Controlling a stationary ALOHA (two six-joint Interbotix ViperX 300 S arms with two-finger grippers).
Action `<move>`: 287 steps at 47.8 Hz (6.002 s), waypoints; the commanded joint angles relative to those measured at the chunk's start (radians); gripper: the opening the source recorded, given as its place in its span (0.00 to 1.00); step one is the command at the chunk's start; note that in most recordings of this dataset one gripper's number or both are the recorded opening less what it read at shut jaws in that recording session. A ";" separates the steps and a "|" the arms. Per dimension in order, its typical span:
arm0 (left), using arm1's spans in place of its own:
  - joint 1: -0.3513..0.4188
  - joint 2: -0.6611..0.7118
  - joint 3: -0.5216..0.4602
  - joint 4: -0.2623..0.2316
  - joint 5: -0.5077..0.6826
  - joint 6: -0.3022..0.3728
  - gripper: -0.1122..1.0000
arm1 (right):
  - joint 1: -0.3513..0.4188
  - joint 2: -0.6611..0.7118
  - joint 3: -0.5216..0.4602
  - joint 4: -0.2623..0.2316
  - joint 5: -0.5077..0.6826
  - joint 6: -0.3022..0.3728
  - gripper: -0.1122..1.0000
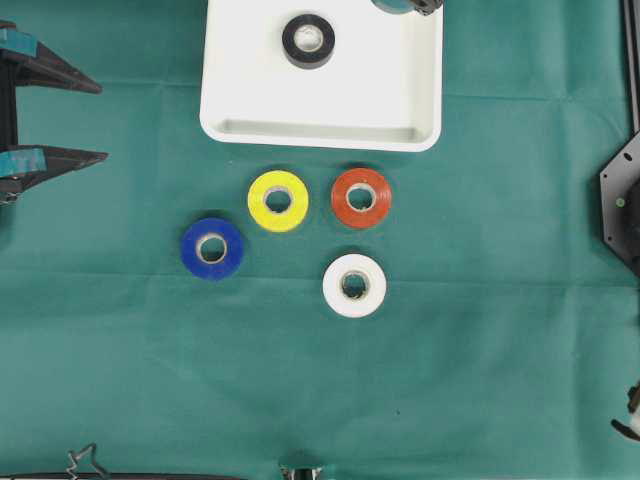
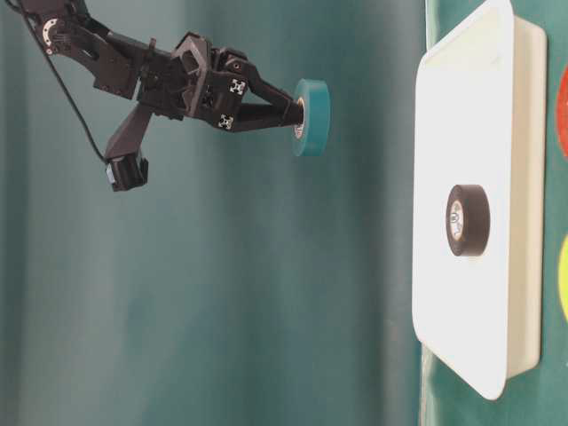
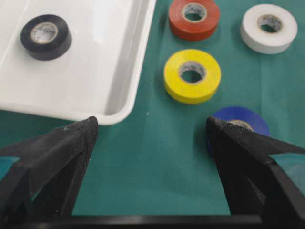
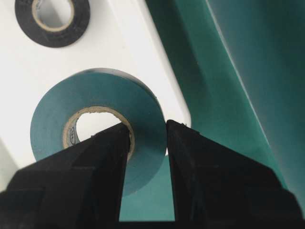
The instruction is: Pick up the tape from a random location and place it into the white case.
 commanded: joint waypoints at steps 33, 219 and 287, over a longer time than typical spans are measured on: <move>-0.003 0.006 -0.017 -0.002 -0.009 0.000 0.99 | 0.002 0.080 0.222 0.017 -0.311 0.017 0.33; -0.003 0.006 -0.014 -0.003 -0.011 0.000 0.99 | 0.403 -0.810 0.841 0.026 -0.713 0.043 0.87; -0.158 0.002 0.005 -0.003 -0.017 -0.002 0.99 | 0.403 -0.851 1.005 0.067 -0.865 0.040 0.87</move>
